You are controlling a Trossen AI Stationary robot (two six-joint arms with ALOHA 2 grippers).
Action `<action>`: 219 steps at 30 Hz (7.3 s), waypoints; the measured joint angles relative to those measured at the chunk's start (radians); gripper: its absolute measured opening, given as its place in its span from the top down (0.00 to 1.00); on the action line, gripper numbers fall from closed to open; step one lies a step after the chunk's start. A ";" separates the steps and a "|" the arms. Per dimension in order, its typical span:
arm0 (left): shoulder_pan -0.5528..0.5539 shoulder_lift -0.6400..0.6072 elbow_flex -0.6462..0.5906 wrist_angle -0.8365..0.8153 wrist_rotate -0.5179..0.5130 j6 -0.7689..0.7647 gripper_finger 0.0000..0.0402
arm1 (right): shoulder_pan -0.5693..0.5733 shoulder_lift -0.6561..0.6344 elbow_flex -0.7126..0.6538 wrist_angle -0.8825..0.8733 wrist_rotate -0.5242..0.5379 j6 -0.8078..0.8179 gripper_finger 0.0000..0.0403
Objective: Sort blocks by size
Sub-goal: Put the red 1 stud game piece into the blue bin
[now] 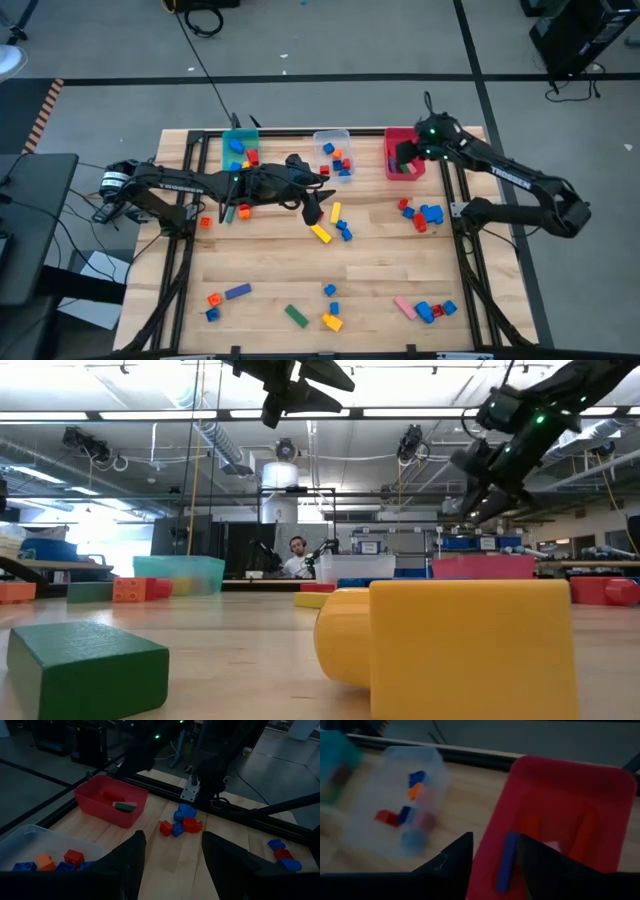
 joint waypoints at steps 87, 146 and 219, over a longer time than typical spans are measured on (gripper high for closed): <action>0.000 -0.273 0.000 -0.359 -0.142 0.132 0.49 | 0.894 0.211 -0.151 -0.456 0.139 0.841 0.44; -0.003 -0.050 0.000 0.029 0.142 0.654 0.49 | 0.790 0.160 0.382 0.072 -0.055 -0.071 0.64; -0.049 -0.050 -0.001 0.005 0.149 1.001 0.85 | 0.745 0.583 0.998 -0.398 -0.375 -0.404 0.63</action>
